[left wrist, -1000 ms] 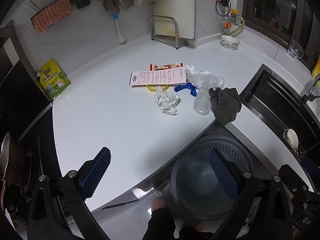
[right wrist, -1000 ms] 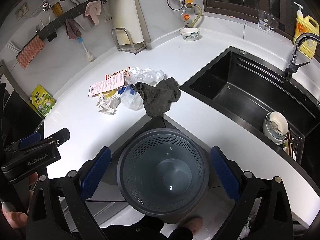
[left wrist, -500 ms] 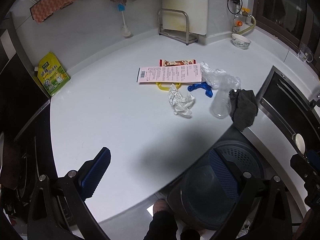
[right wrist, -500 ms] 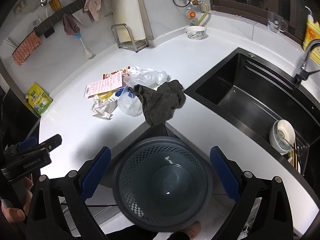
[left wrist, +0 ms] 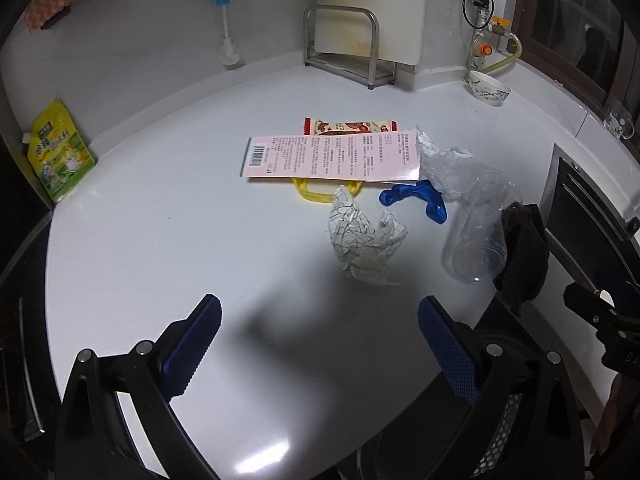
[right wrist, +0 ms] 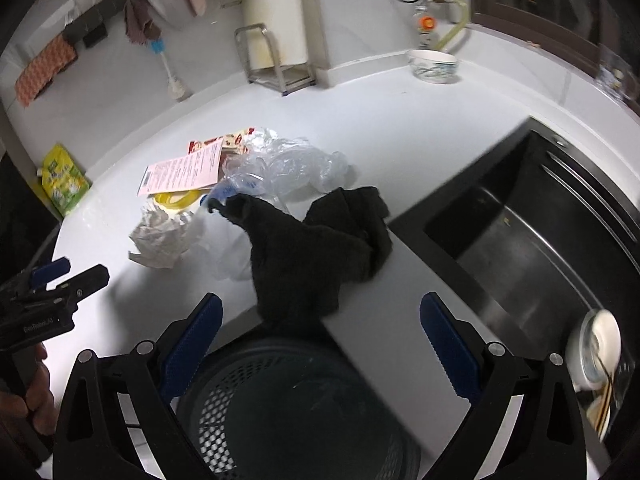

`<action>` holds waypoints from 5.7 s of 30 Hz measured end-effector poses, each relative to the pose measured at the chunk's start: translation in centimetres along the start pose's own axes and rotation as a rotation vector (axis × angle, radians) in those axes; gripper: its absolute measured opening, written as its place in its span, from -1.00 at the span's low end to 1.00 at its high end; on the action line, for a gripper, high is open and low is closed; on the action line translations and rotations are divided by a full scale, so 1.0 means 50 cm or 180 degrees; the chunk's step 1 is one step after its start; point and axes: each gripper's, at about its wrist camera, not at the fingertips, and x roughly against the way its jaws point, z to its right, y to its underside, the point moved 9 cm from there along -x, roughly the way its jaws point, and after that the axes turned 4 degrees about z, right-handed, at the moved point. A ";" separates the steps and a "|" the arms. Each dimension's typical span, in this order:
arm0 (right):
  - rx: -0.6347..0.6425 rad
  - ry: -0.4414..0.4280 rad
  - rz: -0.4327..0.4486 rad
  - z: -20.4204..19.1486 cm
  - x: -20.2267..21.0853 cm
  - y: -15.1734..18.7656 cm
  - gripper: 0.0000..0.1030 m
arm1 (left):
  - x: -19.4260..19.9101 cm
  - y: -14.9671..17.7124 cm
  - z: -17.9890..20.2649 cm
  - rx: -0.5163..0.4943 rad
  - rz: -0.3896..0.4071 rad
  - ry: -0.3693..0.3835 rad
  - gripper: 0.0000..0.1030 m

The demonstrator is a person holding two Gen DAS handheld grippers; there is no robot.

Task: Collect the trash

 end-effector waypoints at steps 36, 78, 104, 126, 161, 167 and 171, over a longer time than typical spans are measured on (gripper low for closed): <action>0.0387 -0.0198 0.0118 0.025 -0.120 -0.042 -0.40 | -0.134 -0.027 0.036 -0.0007 0.0039 0.0126 0.88; -0.0265 -0.0110 0.0603 0.069 0.067 -0.148 -0.51 | -0.001 -0.078 0.047 -0.0207 0.0279 0.0279 -0.32; 0.0013 -0.0986 0.0602 -0.167 0.086 -0.251 -0.52 | 0.044 -0.095 -0.078 0.0062 0.0380 0.0210 -0.32; -0.0305 -0.0825 0.0181 -0.129 0.039 -0.181 0.22 | 0.066 -0.071 -0.094 0.0071 0.0376 0.0250 -0.32; -0.0330 -0.0230 -0.0688 -0.072 -0.114 -0.011 0.22 | 0.038 -0.036 -0.050 -0.0127 0.0238 0.0310 -0.32; -0.0065 -0.0170 -0.0681 -0.107 -0.131 -0.019 -0.28 | 0.027 -0.035 -0.055 -0.0107 0.0207 0.0318 -0.32; 0.0059 -0.0170 -0.0596 -0.119 -0.126 -0.039 -0.63 | 0.026 -0.039 -0.056 -0.0090 0.0212 0.0343 -0.32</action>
